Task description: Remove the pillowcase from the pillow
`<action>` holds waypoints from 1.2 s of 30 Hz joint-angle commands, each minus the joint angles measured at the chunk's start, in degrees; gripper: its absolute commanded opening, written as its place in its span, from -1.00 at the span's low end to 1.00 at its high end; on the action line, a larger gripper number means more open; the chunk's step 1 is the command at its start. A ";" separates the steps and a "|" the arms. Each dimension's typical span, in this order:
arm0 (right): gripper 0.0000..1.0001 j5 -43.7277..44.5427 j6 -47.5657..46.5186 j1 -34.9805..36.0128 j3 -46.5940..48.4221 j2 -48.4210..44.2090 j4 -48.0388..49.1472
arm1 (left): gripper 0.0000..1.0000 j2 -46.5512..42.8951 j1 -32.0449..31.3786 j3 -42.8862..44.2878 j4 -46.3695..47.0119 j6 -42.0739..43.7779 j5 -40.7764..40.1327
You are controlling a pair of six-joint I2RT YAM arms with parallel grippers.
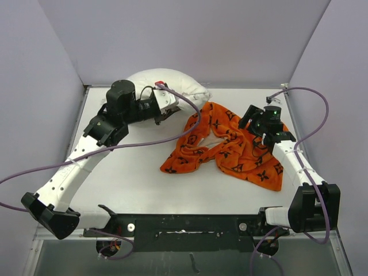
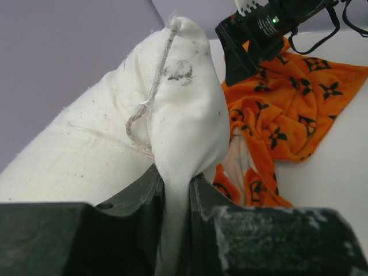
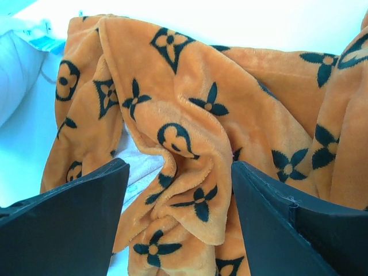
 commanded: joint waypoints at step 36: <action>0.96 19.63 -18.72 7.12 -7.24 -11.55 10.54 | 0.96 7.23 32.94 -2.18 -1.47 -28.40 12.93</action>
